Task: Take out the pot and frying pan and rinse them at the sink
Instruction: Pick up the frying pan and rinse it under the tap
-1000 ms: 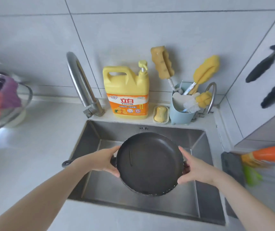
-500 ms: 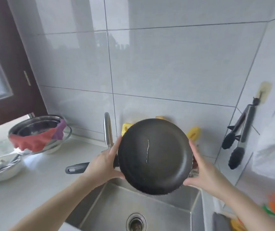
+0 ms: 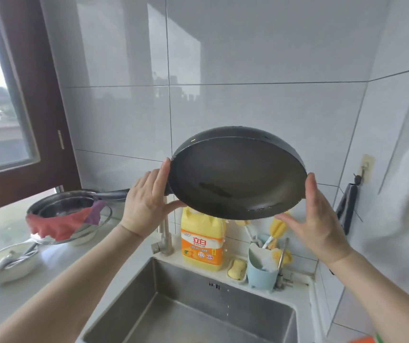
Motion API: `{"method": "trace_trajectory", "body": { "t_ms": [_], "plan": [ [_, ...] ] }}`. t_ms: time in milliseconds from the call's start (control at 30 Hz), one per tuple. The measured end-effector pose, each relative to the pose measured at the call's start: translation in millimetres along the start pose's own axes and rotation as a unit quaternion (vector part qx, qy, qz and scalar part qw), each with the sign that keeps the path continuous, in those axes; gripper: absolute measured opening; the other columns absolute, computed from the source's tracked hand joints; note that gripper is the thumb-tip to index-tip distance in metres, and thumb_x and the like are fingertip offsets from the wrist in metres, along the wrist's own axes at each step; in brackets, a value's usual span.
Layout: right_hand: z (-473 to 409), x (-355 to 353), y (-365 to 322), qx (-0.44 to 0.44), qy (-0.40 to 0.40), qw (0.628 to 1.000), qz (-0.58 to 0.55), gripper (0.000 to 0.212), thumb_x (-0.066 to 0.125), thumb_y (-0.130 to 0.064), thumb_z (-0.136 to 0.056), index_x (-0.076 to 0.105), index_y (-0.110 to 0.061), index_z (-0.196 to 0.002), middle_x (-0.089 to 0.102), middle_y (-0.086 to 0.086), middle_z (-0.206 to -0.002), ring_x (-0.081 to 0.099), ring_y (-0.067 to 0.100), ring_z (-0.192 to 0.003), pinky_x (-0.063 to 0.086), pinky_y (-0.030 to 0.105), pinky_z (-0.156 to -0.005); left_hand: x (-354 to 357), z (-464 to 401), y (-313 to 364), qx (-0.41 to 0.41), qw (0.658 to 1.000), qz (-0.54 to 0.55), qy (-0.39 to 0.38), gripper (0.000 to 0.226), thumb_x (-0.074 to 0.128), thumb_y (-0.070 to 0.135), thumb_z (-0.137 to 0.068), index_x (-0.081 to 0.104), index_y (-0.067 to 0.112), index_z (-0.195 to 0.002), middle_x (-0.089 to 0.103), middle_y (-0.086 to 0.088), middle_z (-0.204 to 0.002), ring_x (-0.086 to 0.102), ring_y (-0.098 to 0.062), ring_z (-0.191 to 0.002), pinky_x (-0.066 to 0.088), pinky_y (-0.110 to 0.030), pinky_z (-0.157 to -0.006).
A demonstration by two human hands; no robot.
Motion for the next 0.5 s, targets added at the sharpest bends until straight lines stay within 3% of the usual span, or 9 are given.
{"method": "trace_trajectory", "body": {
  "t_ms": [200,367,500],
  "plan": [
    [-22,-16,-5,-0.032,0.033,0.998,0.030,0.125,0.079,-0.019,-0.064,-0.007,-0.022,-0.156,0.057,0.035,-0.122,0.049,0.034,-0.112,0.041,0.035,-0.099,-10,-21,-1,0.003,1.000,-0.012,0.023,0.100,0.081,0.052,-0.065,0.033,0.000,-0.136,0.068,-0.021,-0.094,0.069,-0.035,-0.078,0.059,-0.042,-0.069],
    [-25,-14,-3,-0.020,0.021,0.999,0.031,0.125,0.078,-0.020,-0.064,-0.007,-0.023,-0.156,0.055,0.037,-0.124,0.047,0.034,-0.115,0.029,0.030,-0.105,-5,-26,-4,0.002,1.000,-0.007,0.011,0.109,0.089,0.043,-0.054,0.031,0.001,-0.137,0.069,-0.021,-0.093,0.069,-0.036,-0.075,0.059,-0.043,-0.068],
    [-22,-9,-1,-0.019,0.010,0.999,0.027,0.124,0.078,-0.020,-0.065,-0.007,-0.023,-0.156,0.054,0.034,-0.127,0.046,0.033,-0.118,0.031,0.031,-0.106,5,-25,-6,-0.004,1.000,-0.002,-0.008,0.111,0.090,0.043,-0.054,0.030,0.001,-0.137,0.068,-0.020,-0.091,0.068,-0.034,-0.074,0.059,-0.042,-0.067]
  ]
}}
Point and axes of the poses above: each hand's wrist, its own z-axis away from the middle knuckle, its own x-axis out of the palm, y = z × x, the point moved 9 cm from there along -z, towards the middle knuckle
